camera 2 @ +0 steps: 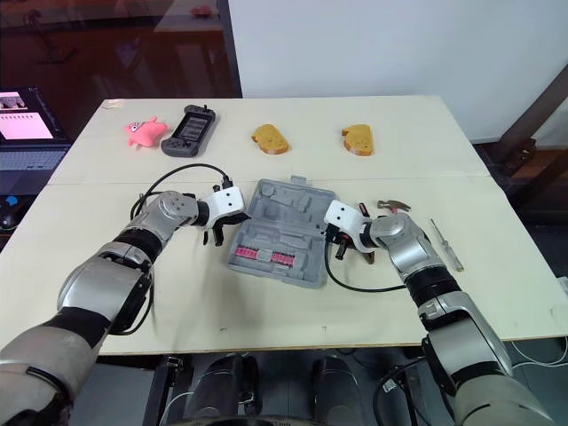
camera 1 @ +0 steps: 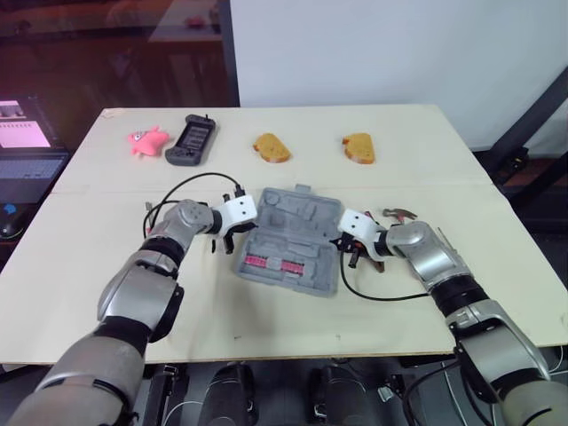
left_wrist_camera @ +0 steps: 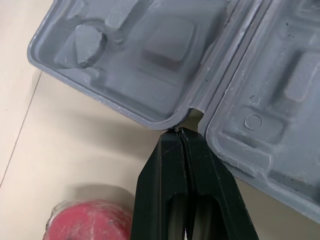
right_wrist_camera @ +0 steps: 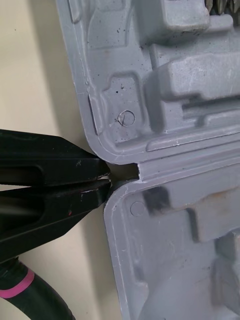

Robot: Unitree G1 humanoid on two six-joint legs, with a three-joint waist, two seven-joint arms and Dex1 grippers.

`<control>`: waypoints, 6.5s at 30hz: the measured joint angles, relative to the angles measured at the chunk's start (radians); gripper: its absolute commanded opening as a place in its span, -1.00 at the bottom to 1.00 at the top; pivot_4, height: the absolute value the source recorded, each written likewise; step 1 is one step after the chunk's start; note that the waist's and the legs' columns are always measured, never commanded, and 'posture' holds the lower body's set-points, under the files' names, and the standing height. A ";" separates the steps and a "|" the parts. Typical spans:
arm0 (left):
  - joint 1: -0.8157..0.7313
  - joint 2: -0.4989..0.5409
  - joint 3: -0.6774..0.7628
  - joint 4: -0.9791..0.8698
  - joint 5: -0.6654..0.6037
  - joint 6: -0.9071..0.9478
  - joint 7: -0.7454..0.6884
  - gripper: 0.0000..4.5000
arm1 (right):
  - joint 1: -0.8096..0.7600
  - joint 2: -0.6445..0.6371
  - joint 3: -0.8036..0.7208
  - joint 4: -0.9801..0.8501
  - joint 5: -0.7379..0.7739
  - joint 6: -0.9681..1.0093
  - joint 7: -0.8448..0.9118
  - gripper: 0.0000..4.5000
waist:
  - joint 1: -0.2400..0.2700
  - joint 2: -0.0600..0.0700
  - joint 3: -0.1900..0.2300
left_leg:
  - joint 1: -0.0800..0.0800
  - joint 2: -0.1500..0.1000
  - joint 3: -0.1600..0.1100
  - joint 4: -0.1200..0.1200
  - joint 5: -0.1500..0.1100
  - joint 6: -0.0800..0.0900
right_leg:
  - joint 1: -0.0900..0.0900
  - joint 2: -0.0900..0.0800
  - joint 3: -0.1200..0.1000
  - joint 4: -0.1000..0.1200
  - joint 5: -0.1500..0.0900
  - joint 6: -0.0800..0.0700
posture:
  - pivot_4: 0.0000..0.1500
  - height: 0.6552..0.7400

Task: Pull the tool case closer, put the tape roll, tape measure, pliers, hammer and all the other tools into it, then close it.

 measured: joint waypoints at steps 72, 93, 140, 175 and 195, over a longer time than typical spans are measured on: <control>0.667 0.223 0.083 -1.146 -0.255 0.592 -0.229 -1.00 | 0.211 -0.113 -0.014 -0.426 0.038 0.136 0.209 -0.95 | 0.002 0.001 0.000 | 0.001 0.000 -0.001 0.000 -0.003 0.005 | 0.001 -0.001 0.000 0.000 0.000 0.000 | 1.00 0.50; 0.768 0.246 0.073 -1.226 -0.295 0.616 -0.206 -1.00 | 0.275 -0.130 -0.010 -0.501 0.040 0.148 0.230 -0.95 | 0.002 0.001 0.000 | 0.001 0.000 -0.002 0.000 -0.004 0.005 | 0.001 -0.001 0.000 -0.001 0.000 0.000 | 1.00 0.50; 0.983 0.347 0.072 -1.522 -0.372 0.793 -0.168 -1.00 | 0.471 -0.194 -0.020 -0.727 0.112 0.268 0.236 -0.95 | 0.002 0.001 -0.001 | 0.002 0.001 -0.004 -0.001 -0.005 0.007 | 0.001 -0.002 0.000 -0.002 -0.001 -0.001 | 1.00 0.50; 1.080 0.598 0.721 -0.974 -0.670 0.425 -0.358 0.99 | 0.741 -0.419 -0.707 -0.536 0.437 0.188 0.296 0.99 | 0.002 0.001 0.000 | 0.002 0.001 -0.003 -0.004 -0.006 0.007 | -0.001 -0.004 -0.001 -0.007 -0.002 -0.004 | 1.00 0.50; 1.183 0.537 0.954 -0.899 -0.791 0.358 -0.259 0.99 | 0.540 -0.387 -0.798 -0.352 0.582 0.245 0.225 0.99 | -0.003 0.001 0.000 | 0.003 0.001 -0.003 -0.009 -0.006 0.007 | 0.000 -0.008 0.000 -0.008 -0.002 -0.004 | 1.00 0.50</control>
